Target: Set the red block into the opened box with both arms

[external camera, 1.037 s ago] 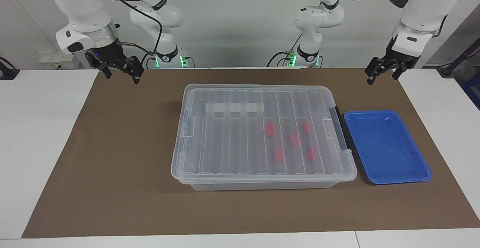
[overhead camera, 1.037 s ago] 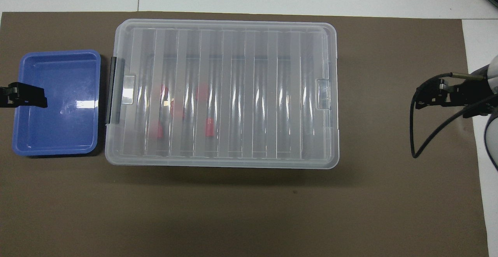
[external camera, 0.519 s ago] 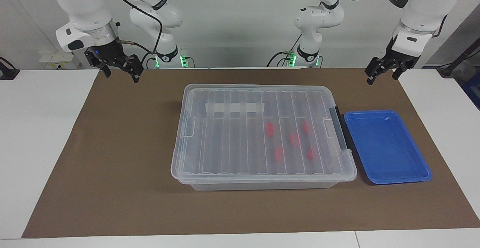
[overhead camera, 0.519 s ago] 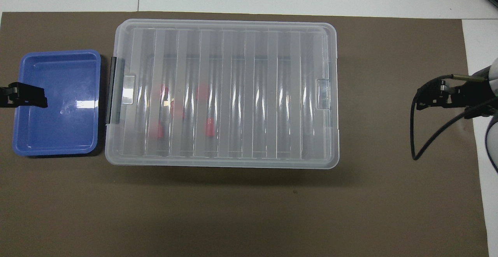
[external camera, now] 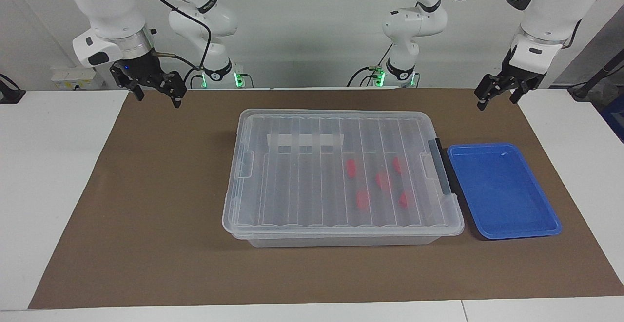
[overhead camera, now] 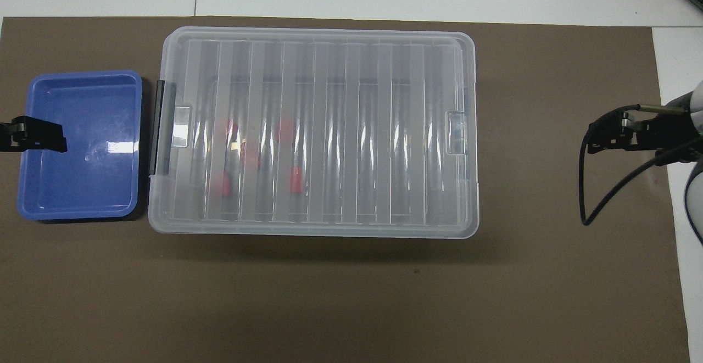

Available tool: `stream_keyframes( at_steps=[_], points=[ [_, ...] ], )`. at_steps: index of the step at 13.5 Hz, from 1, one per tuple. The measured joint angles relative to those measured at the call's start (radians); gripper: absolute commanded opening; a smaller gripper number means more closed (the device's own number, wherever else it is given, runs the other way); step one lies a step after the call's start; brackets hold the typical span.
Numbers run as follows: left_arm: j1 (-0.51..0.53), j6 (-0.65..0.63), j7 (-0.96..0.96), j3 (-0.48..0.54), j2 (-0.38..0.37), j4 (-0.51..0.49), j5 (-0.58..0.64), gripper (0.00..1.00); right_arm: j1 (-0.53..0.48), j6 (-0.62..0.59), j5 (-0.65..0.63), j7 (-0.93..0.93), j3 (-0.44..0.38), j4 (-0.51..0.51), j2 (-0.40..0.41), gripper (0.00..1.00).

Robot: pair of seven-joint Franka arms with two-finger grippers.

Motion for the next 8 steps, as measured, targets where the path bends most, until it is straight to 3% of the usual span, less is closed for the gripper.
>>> stream_keyframes(
  at_steps=[8],
  points=[
    [0.0, 0.0, 0.0, 0.0, 0.0, 0.0, 0.0, 1.0, -0.002, 0.006, 0.019, 0.0, 0.0, 0.0, 0.0, 1.0]
  ],
)
